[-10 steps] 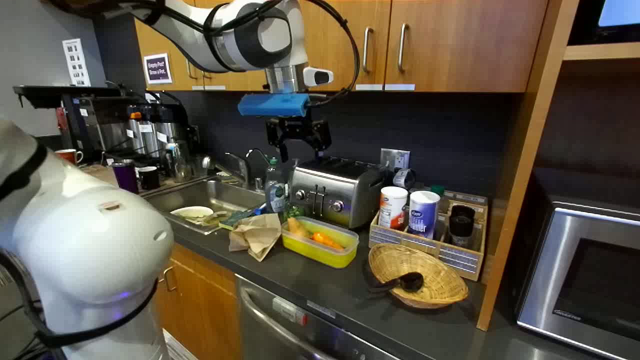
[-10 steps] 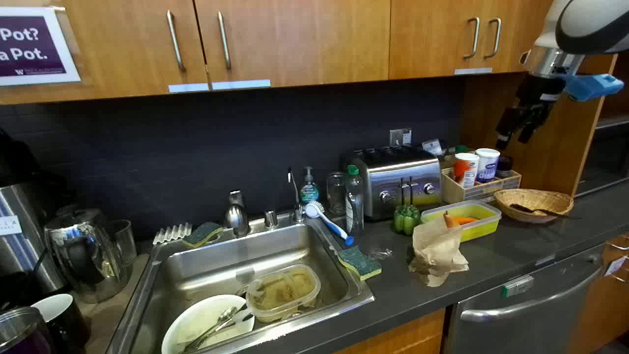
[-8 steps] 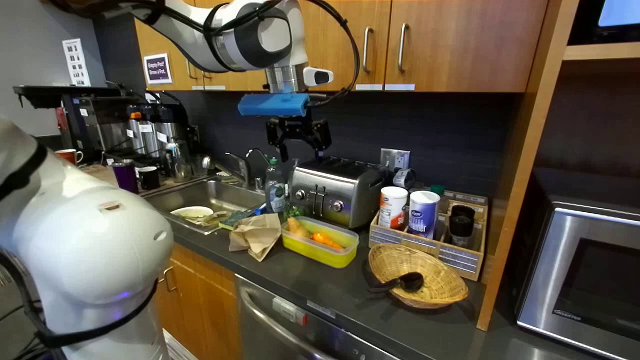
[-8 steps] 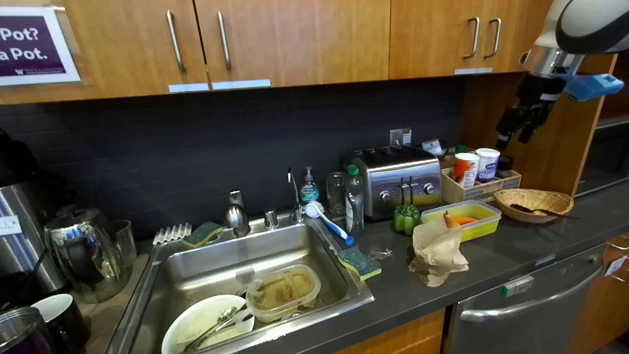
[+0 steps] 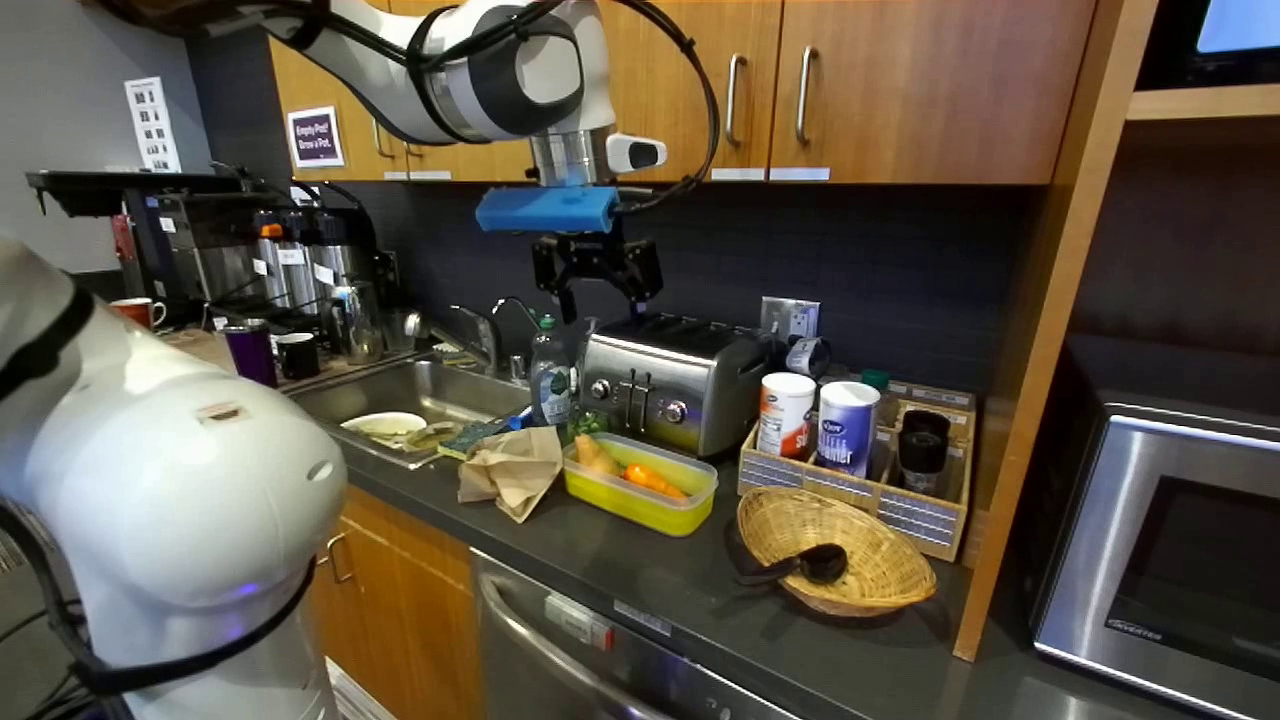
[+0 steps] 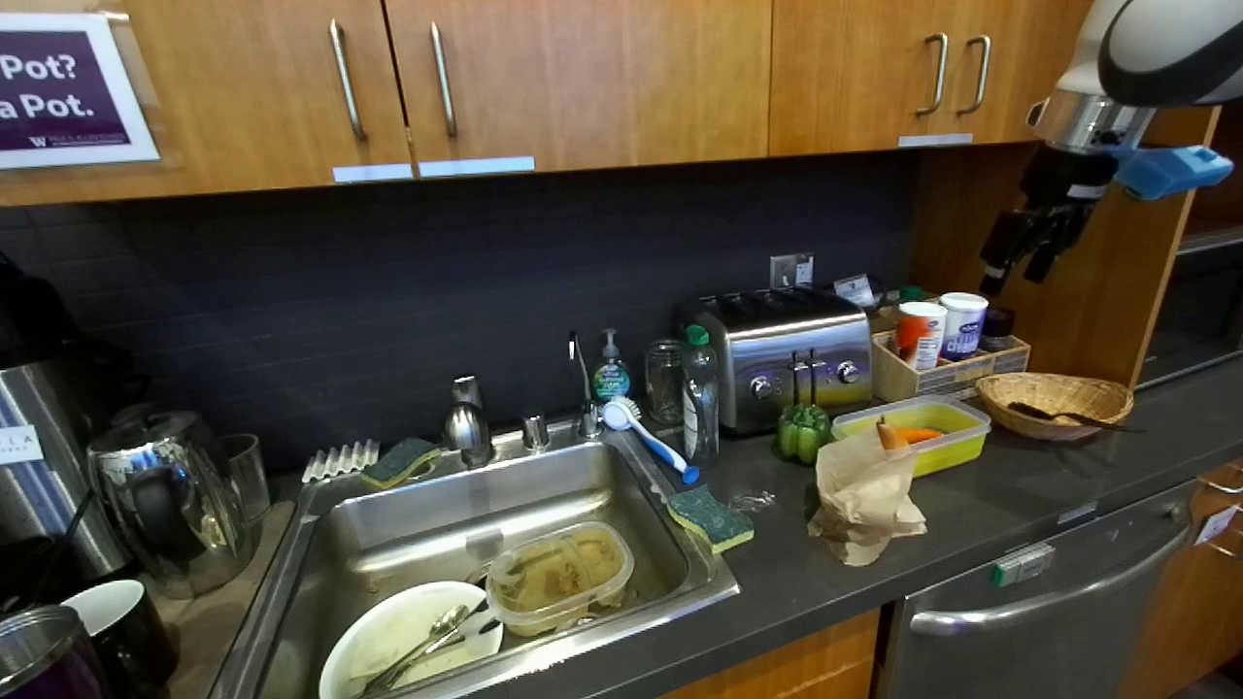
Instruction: Use the paper towel to wipe the counter top
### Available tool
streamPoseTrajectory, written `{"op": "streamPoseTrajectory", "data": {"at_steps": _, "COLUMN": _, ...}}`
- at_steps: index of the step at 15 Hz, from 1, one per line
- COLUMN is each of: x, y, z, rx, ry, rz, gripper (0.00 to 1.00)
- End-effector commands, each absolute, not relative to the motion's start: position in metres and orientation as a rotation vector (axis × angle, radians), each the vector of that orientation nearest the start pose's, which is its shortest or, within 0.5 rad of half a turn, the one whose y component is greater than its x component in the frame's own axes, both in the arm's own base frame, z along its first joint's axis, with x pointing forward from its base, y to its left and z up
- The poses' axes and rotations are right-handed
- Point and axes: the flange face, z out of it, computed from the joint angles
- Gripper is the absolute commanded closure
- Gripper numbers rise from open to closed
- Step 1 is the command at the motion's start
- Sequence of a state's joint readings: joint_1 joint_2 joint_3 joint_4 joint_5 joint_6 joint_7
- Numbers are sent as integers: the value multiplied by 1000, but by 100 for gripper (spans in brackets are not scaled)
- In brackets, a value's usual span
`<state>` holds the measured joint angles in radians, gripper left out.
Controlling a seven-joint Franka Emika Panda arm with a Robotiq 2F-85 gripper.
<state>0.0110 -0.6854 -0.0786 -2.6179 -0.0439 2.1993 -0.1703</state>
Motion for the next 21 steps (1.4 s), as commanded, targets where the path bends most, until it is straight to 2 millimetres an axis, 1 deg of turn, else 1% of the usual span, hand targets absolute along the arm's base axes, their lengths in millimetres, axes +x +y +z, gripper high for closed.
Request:
{"op": "streamPoseTrajectory", "data": {"at_steps": 1, "x": 365, "y": -30, "z": 493, "rx": -3139, "ry": -211, "rz": -403, "gripper": 0}}
{"op": "streamPoseTrajectory", "data": {"at_steps": 4, "x": 371, "y": -21, "z": 483, "rx": -3072, "ry": -305, "rz": -386, "gripper": 0}}
{"op": "streamPoseTrajectory", "data": {"at_steps": 6, "x": 373, "y": -9, "z": 473, "rx": -3014, "ry": -365, "rz": -382, "gripper": 0}}
{"op": "streamPoseTrajectory", "data": {"at_steps": 11, "x": 373, "y": 18, "z": 443, "rx": -2904, "ry": -417, "rz": -343, "gripper": 0}}
{"op": "streamPoseTrajectory", "data": {"at_steps": 15, "x": 379, "y": 29, "z": 417, "rx": -2880, "ry": -353, "rz": -254, "gripper": 0}}
{"op": "streamPoseTrajectory", "data": {"at_steps": 17, "x": 382, "y": 31, "z": 407, "rx": -2875, "ry": -295, "rz": -178, "gripper": 0}}
{"op": "streamPoseTrajectory", "data": {"at_steps": 21, "x": 392, "y": 36, "z": 390, "rx": -2833, "ry": -257, "rz": -112, "gripper": 0}}
